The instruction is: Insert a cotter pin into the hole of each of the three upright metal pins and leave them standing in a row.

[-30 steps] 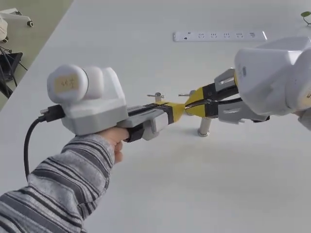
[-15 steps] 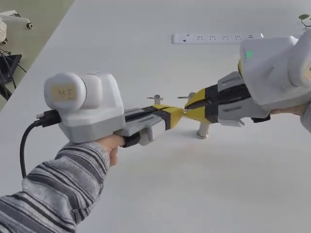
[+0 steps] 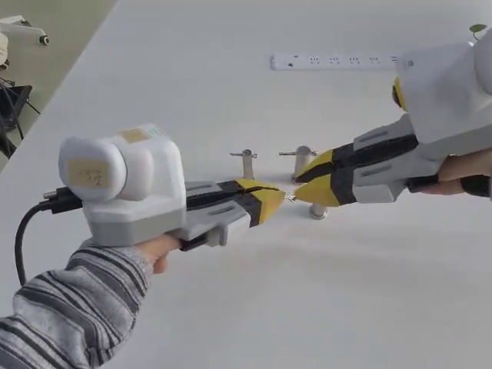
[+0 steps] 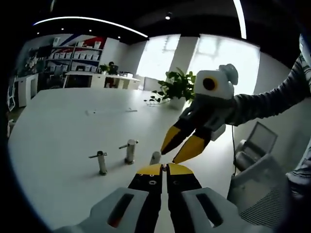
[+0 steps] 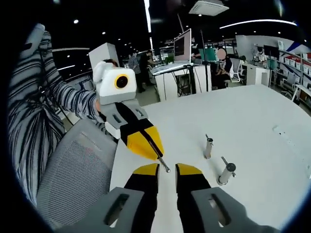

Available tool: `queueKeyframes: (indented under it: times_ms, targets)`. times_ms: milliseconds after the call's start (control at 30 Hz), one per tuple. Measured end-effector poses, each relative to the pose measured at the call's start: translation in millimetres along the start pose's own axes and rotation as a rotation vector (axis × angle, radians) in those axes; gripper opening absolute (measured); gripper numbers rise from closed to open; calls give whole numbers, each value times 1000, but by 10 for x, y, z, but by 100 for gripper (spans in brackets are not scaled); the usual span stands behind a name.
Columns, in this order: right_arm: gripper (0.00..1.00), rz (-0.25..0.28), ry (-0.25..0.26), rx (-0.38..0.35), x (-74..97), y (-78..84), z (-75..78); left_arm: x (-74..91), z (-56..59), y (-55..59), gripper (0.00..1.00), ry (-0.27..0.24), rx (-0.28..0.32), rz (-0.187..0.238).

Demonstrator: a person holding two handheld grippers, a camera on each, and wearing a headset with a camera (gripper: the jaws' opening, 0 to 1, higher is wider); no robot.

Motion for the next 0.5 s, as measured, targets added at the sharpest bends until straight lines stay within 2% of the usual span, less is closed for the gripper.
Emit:
queueKeyframes:
  times_ms: [133, 267, 400, 500]
  targets:
    - [9, 16, -27, -62, 13, 45, -33, 37, -7, 14, 0, 8, -16, 5]
    - [9, 25, -36, -81, 12, 88, -28, 66, 15, 15, 0, 26, -30, 9]
    - [9, 36, -75, -114, 9, 120, -60, 73, 71, -13, 0, 69, -32, 33]
    - [9, 46, -96, -133, 10, 128, -93, 71, 94, -16, 0, 85, -38, 31]
Point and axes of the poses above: the centre of the closed fingertips' face, and the gripper's own axes: x roughly backward along the fingers, z roughly to its right, y roughly out of its underside, the point moved 5 cm from there along x, roughly backward along the fingers, and after that the axes turned 1 degree about -x, right-handed, at the moved point
